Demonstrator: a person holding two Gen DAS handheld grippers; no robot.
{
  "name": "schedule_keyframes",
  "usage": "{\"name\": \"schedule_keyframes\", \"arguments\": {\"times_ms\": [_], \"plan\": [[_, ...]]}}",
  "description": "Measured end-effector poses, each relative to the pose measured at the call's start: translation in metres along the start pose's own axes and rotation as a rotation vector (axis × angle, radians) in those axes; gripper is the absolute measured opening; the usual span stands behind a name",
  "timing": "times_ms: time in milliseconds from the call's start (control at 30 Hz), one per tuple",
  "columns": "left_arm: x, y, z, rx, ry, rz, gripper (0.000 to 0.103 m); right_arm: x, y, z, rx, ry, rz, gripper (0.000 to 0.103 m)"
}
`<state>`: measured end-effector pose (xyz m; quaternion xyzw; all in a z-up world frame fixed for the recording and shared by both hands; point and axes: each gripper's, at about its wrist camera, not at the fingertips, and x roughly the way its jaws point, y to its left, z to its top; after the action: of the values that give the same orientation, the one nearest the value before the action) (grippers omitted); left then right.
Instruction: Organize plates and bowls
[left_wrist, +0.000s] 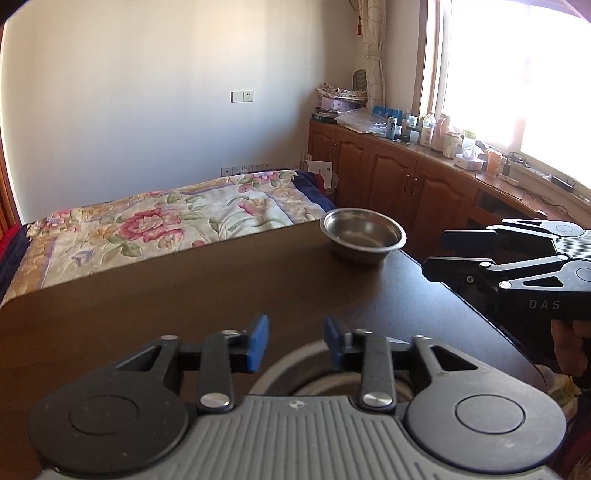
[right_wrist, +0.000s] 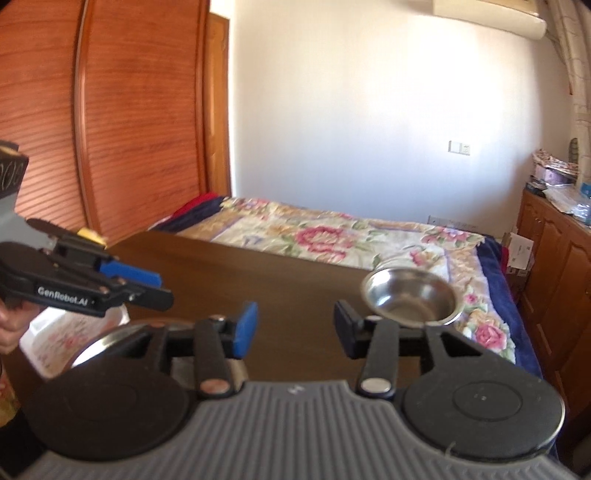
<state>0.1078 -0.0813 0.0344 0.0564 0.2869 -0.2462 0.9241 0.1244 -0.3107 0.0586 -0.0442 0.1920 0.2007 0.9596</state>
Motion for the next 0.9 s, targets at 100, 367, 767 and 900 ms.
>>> {"name": "schedule_keyframes", "arguments": {"times_ms": [100,367,767,900], "plan": [[0.011,-0.005,0.014,0.017,-0.015,0.010,0.062,0.006,-0.014,0.000,0.011,-0.019,-0.030,0.059],[0.042,-0.016,0.047,0.037,-0.046,-0.004,0.088,0.025,-0.052,-0.004,0.022,-0.059,-0.109,0.101],[0.093,-0.022,0.078,0.058,-0.020,-0.023,0.092,0.061,-0.105,-0.010,0.091,-0.030,-0.132,0.103],[0.114,-0.017,0.083,0.061,0.018,-0.031,0.091,0.069,-0.118,-0.013,0.123,-0.021,-0.119,0.103]]}}
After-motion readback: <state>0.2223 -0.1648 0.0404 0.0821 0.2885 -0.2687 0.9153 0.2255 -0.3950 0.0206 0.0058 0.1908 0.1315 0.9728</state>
